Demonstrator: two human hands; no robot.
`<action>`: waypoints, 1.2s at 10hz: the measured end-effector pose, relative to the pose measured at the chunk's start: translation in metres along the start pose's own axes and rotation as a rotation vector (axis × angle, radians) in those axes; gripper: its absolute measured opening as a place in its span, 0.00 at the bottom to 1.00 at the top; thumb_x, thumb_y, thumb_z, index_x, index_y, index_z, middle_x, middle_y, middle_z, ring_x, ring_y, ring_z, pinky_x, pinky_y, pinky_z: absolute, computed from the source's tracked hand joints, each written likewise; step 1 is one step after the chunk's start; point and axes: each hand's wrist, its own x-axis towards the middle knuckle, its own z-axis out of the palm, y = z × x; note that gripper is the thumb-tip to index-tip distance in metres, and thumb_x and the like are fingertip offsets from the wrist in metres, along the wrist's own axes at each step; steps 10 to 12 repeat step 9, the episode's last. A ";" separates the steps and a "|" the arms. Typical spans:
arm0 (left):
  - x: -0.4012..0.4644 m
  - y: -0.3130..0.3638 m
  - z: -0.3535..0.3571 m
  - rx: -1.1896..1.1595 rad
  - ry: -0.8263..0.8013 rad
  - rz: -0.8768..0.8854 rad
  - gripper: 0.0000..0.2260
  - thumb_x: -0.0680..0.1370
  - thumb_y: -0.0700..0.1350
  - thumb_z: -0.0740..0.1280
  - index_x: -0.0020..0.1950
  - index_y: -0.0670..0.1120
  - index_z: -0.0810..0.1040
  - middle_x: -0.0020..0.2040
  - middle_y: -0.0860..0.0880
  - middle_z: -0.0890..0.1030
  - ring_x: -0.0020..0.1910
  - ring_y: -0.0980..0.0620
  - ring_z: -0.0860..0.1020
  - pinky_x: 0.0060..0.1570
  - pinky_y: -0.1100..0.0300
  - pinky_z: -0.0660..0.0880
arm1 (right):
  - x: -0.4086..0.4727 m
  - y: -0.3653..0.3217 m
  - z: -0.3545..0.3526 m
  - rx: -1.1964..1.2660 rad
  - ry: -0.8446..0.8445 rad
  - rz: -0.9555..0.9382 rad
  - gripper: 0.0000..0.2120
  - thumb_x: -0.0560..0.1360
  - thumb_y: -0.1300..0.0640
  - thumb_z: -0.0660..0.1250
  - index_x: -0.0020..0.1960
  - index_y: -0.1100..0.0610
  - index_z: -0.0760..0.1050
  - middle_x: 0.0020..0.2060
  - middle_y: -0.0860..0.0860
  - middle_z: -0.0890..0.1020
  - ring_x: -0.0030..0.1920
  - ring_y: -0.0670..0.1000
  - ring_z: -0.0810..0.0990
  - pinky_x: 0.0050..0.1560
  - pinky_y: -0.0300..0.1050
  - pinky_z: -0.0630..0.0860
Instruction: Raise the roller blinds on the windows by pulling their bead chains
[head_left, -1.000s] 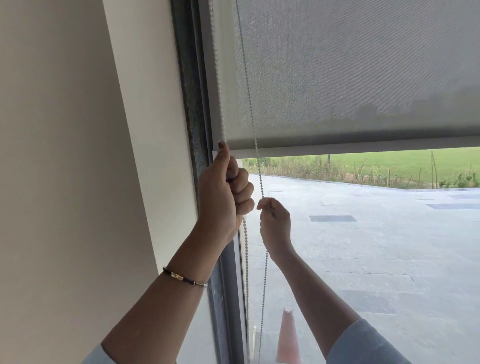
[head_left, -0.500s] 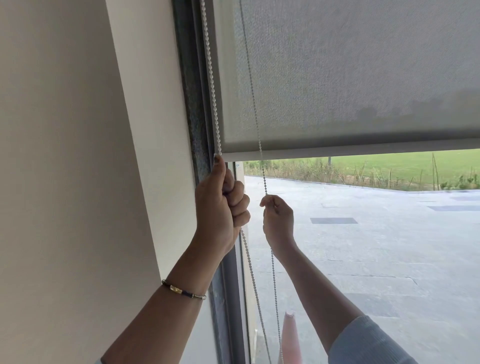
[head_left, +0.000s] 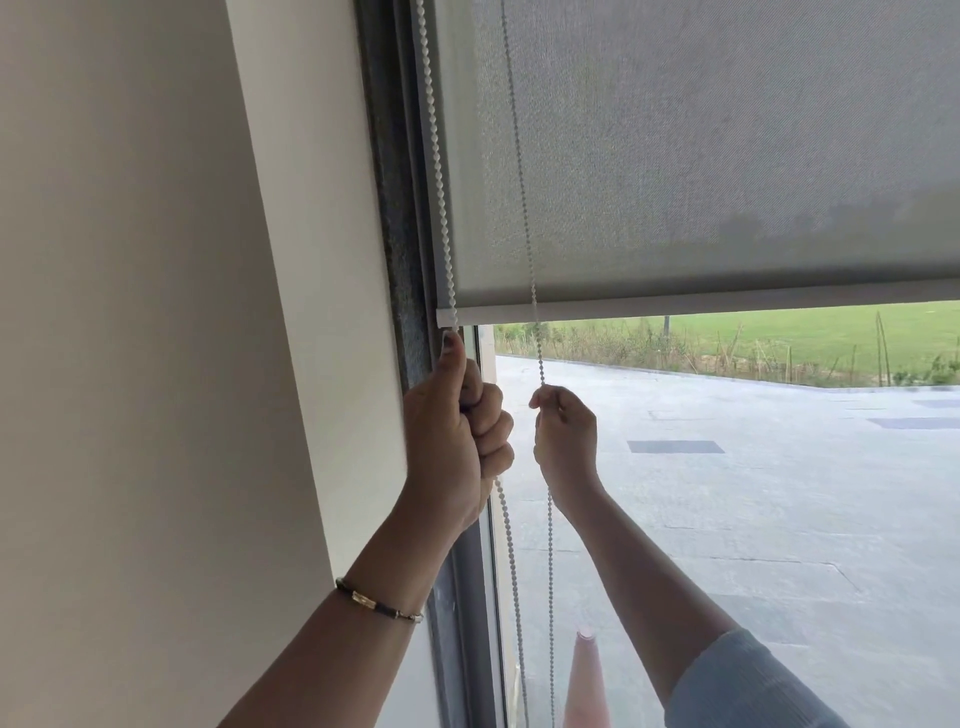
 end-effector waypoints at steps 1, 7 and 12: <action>-0.001 -0.003 0.001 0.019 0.009 -0.014 0.22 0.75 0.62 0.62 0.29 0.52 0.59 0.25 0.54 0.55 0.22 0.57 0.50 0.23 0.72 0.49 | 0.001 -0.005 0.003 -0.008 -0.006 -0.011 0.19 0.78 0.65 0.57 0.33 0.49 0.75 0.20 0.42 0.67 0.26 0.49 0.60 0.30 0.43 0.58; 0.026 -0.009 0.007 0.118 -0.061 0.020 0.22 0.82 0.54 0.57 0.30 0.48 0.67 0.24 0.52 0.63 0.21 0.56 0.60 0.27 0.62 0.54 | -0.003 -0.014 -0.010 -0.022 -0.082 -0.040 0.14 0.78 0.67 0.60 0.46 0.52 0.80 0.38 0.46 0.81 0.37 0.42 0.77 0.42 0.40 0.71; 0.020 -0.029 0.002 0.962 0.270 0.417 0.24 0.84 0.50 0.58 0.79 0.44 0.60 0.79 0.44 0.65 0.77 0.50 0.62 0.76 0.51 0.60 | 0.001 -0.012 -0.037 -0.181 0.041 -0.146 0.11 0.82 0.60 0.61 0.61 0.53 0.78 0.57 0.49 0.83 0.58 0.47 0.80 0.63 0.47 0.76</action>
